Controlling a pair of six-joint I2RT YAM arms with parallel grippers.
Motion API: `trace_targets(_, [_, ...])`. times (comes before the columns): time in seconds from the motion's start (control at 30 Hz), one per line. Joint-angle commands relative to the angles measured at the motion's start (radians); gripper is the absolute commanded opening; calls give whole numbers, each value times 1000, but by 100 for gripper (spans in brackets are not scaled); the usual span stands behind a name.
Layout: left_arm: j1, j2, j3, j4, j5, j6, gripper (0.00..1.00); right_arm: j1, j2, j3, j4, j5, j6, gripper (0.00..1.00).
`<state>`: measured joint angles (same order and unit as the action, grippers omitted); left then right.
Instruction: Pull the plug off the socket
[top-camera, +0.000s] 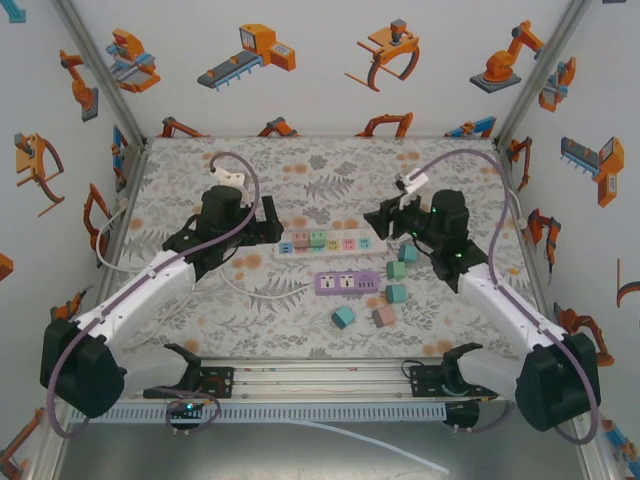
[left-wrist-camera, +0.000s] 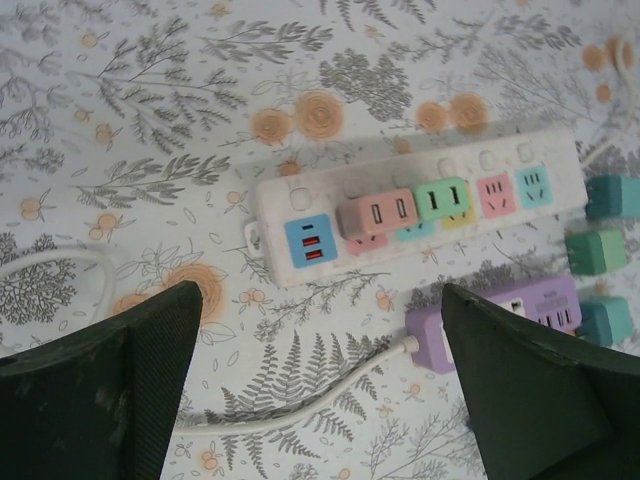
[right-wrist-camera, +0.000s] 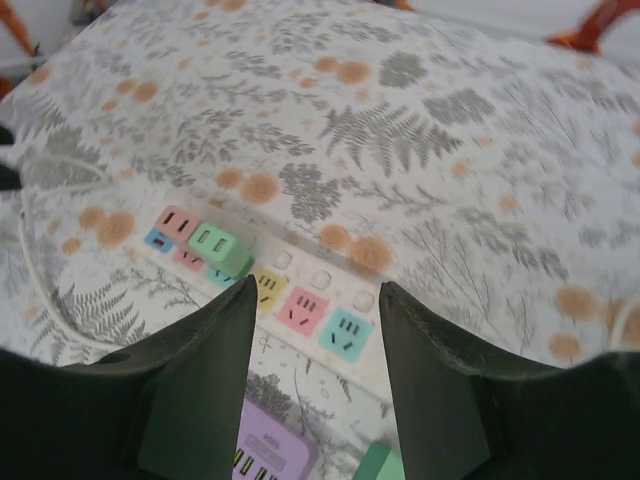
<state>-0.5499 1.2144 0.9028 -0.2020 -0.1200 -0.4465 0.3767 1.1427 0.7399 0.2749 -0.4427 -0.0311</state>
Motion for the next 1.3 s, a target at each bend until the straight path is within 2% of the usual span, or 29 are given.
trace_targets(0.0, [25, 33, -7, 10, -22, -96, 97, 52, 72, 79, -5, -177, -339, 53])
trace_targets(0.13, [46, 93, 6, 2, -22, -120, 97, 100, 198, 187, -146, -246, -549, 57])
trace_targets(0.3, [74, 157, 15, 0, 9, -147, 100, 139, 378, 334, -305, -242, -703, 61])
trace_targets(0.4, [87, 190, 14, 9, 28, -150, 97, 158, 477, 426, -395, -235, -770, 61])
trace_targets(0.73, [112, 309, 39, 30, 103, -133, 88, 176, 692, 588, -479, -290, -801, 61])
trace_targets(1.03, [114, 394, 65, 47, 134, -139, 86, 186, 776, 620, -507, -328, -802, 59])
trace_targets(1.27, [113, 433, 55, 49, 163, -140, 85, 194, 813, 635, -518, -331, -810, 52])
